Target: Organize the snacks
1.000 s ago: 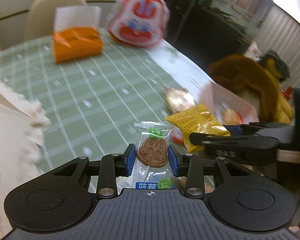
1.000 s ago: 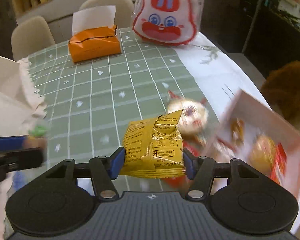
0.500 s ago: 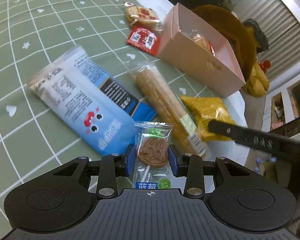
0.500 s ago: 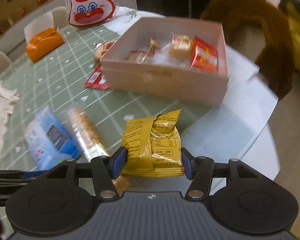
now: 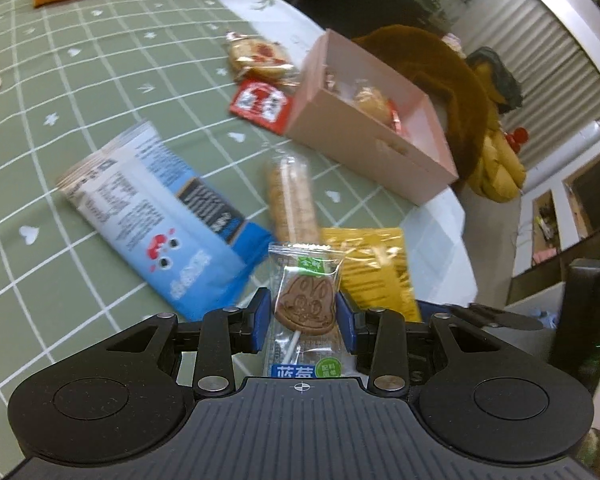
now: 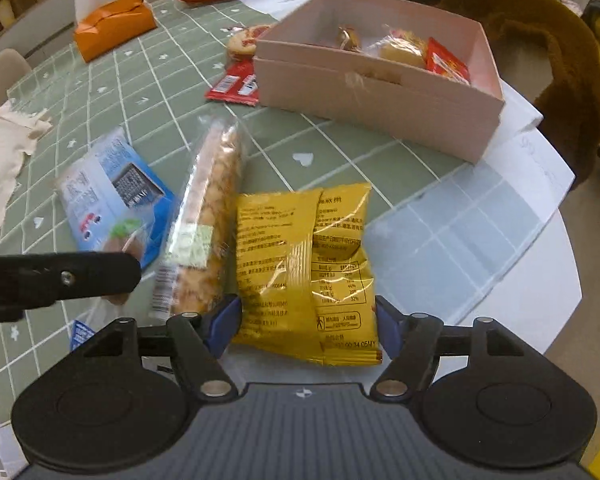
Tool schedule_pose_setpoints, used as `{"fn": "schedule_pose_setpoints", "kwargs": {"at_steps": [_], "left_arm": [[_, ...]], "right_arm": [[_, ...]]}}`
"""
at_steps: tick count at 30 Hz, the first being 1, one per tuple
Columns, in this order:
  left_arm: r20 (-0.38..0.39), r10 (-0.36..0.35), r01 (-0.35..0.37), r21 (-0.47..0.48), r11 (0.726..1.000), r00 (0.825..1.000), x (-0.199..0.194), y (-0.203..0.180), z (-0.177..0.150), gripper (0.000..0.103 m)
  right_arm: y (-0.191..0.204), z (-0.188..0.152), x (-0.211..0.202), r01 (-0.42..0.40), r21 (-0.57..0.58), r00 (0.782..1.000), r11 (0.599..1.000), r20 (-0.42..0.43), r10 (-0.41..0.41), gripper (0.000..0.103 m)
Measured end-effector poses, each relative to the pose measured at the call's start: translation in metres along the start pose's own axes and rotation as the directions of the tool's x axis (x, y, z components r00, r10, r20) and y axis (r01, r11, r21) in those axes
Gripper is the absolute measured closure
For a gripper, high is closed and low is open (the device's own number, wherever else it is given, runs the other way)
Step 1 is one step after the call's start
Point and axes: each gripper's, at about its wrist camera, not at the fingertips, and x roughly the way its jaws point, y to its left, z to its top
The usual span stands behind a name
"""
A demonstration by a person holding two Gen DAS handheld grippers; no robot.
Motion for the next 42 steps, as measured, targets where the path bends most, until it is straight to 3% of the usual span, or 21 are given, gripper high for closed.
{"fn": "schedule_pose_setpoints", "kwargs": {"at_steps": [6, 11, 14, 20, 25, 28, 30, 36, 42], "left_arm": [[0.006, 0.013, -0.013, 0.010, 1.000, 1.000, -0.005, 0.003, 0.001, 0.062], [0.017, 0.017, -0.017, -0.025, 1.000, 1.000, -0.011, 0.015, 0.008, 0.062], [0.005, -0.007, 0.007, -0.015, 1.000, 1.000, -0.010, 0.012, 0.009, 0.062], [-0.055, -0.078, 0.080, 0.034, 0.996, 0.995, 0.011, -0.004, 0.003, 0.062], [-0.046, -0.045, 0.049, 0.094, 0.994, 0.998, 0.021, -0.015, 0.005, 0.062], [-0.012, 0.031, -0.030, 0.125, 0.992, 0.999, 0.017, -0.012, 0.011, 0.062], [-0.006, 0.065, -0.064, 0.100, 0.993, 0.998, 0.015, -0.001, 0.014, 0.062], [0.016, 0.063, -0.063, -0.024, 0.998, 0.998, -0.003, 0.036, 0.020, 0.062], [0.035, 0.047, -0.045, -0.051, 0.998, 0.998, -0.018, 0.044, 0.021, 0.062]], "right_arm": [[0.009, -0.002, 0.005, 0.024, 0.015, 1.000, 1.000, 0.005, -0.024, 0.027], [0.017, 0.006, 0.009, -0.031, 0.034, 0.999, 0.999, 0.027, 0.031, 0.025], [0.008, 0.009, 0.003, -0.074, 0.048, 0.997, 0.996, 0.033, 0.072, 0.026], [-0.027, 0.016, -0.008, -0.027, 0.096, 0.998, 0.995, 0.061, 0.021, 0.025], [-0.037, 0.017, -0.006, 0.000, 0.112, 0.998, 0.994, 0.054, -0.007, 0.025], [-0.035, 0.014, -0.003, 0.002, 0.120, 0.999, 0.993, 0.050, -0.008, 0.025], [-0.032, 0.014, -0.001, 0.005, 0.118, 0.998, 0.993, 0.056, -0.011, 0.025], [-0.013, 0.015, 0.004, 0.001, 0.116, 0.997, 0.993, 0.074, -0.010, 0.025], [0.019, 0.022, 0.010, -0.023, 0.070, 0.996, 0.997, 0.088, 0.017, 0.025]]}}
